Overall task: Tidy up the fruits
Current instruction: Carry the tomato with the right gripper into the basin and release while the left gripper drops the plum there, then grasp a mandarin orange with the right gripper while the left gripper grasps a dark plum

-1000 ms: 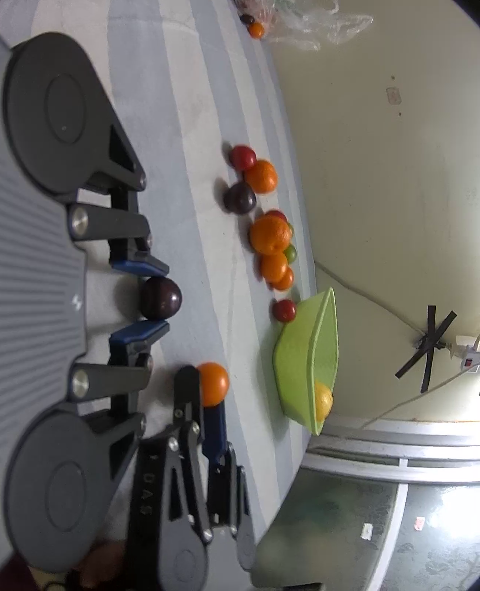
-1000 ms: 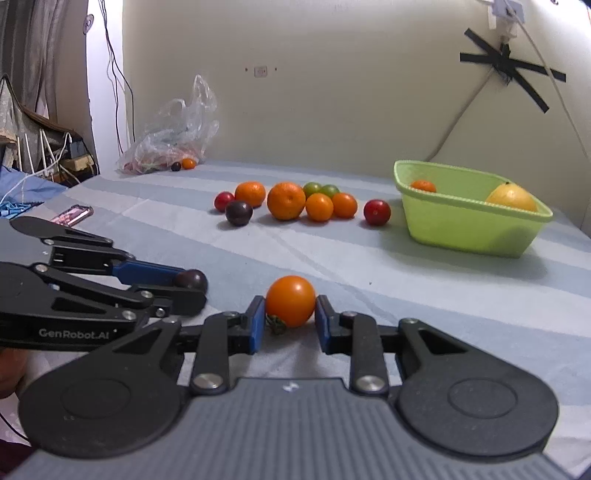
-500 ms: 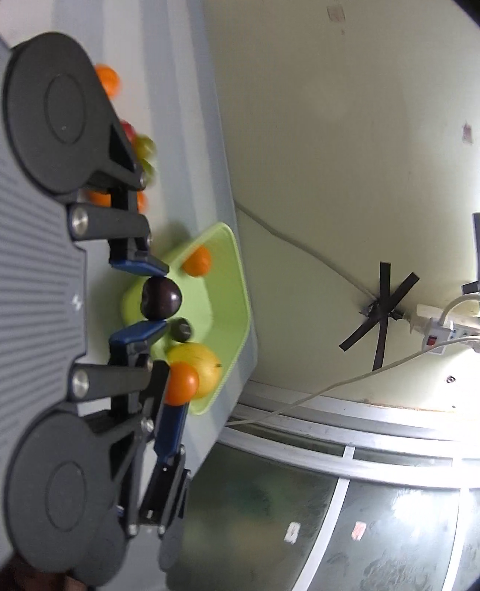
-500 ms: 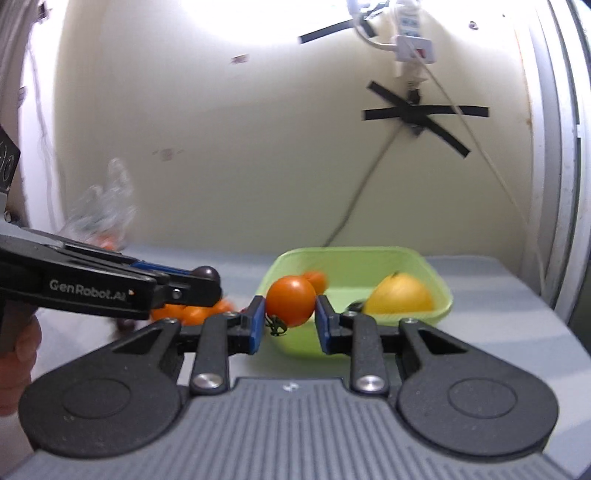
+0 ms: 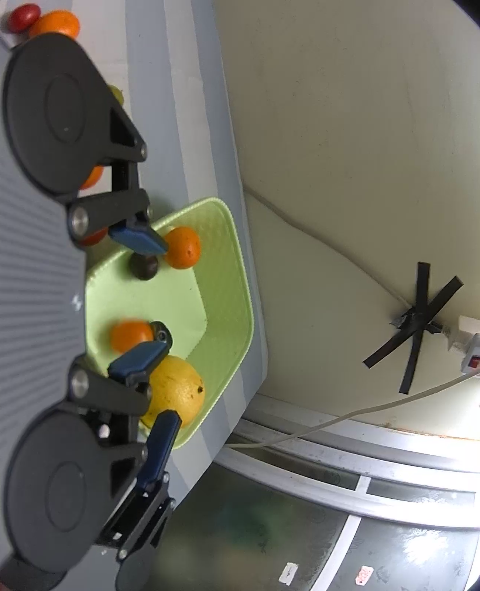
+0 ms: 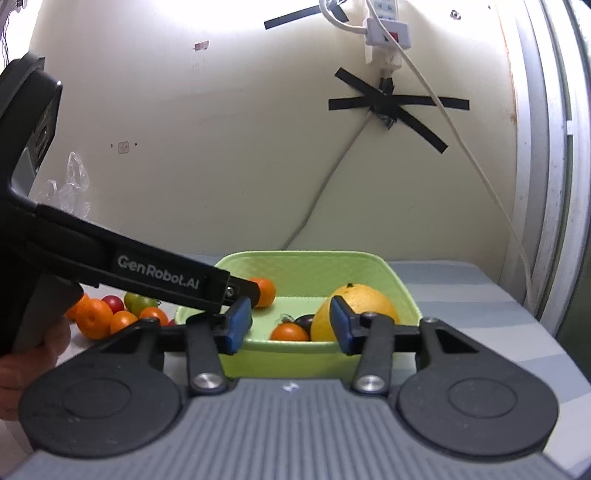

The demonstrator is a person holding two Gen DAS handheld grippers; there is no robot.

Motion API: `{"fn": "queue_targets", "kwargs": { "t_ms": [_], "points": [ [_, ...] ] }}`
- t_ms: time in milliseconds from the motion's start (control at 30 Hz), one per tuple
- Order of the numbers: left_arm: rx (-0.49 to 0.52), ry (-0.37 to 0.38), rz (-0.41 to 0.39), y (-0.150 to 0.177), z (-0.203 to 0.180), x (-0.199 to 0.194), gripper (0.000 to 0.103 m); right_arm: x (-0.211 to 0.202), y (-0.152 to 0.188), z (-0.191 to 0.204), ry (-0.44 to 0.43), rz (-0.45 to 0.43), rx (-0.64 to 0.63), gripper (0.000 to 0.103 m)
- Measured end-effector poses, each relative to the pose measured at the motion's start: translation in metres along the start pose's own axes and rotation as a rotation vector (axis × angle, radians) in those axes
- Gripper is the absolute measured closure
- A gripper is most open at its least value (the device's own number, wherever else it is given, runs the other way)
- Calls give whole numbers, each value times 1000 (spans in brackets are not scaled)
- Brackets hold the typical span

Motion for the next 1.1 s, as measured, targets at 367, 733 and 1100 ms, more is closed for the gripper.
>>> {"fn": "queue_targets", "kwargs": {
  "t_ms": [367, 733, 1100],
  "points": [
    [-169, -255, -159, 37, 122, -143, 48, -15, -5, -2, 20, -80, 36, 53],
    [-123, -305, -45, 114, 130, -150, 48, -25, -6, 46, -137, -17, 38, 56],
    [-44, -279, -19, 100, 114, -105, 48, 20, 7, 135, -274, 147, -81, 60]
  ]
}}
Point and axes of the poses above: each gripper's, at about its wrist camera, not at the fingertips, and x roughly the way its jaws point, z to its left, y to its underside, the point moved 7 cm from there along x, roughly the way its jaws point, and after that the axes turned 2 degrees about -z, right-handed, at the moved point
